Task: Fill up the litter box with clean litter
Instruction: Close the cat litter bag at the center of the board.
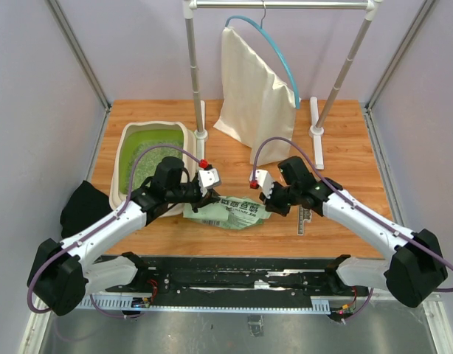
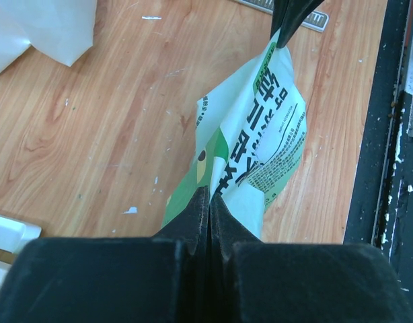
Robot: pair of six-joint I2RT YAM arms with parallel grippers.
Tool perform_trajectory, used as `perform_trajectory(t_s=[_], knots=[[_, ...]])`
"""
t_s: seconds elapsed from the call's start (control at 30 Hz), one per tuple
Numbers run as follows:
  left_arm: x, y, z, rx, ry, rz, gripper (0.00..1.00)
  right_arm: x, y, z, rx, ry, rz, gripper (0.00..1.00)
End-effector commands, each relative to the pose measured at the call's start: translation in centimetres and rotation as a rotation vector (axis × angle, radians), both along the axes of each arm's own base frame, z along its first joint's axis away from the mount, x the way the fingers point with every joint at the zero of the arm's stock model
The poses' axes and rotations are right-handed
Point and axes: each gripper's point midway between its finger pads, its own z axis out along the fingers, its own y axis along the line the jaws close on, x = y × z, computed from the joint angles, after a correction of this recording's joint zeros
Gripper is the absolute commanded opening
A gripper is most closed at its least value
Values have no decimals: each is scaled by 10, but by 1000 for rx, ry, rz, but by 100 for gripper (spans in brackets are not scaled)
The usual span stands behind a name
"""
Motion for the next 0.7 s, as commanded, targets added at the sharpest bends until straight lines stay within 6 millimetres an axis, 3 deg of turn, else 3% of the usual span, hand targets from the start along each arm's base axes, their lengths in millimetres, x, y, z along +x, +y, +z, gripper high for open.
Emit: perform_trajectory(t_s=[0.0, 0.37, 0.53, 0.6, 0.67], knots=[[11, 13, 4, 19, -52, 67, 0, -31, -69, -35, -281, 126, -91, 1], [10, 13, 3, 18, -52, 64, 0, -16, -83, -6, -287, 10, -176, 1], [5, 8, 7, -10, -53, 31, 0, 12, -86, 32, -168, -102, -364, 2], [4, 7, 9, -26, -57, 22, 1, 29, -93, 53, -65, -158, -527, 11], [4, 7, 11, -33, -62, 26, 5, 36, -97, 71, 77, -161, -703, 34]])
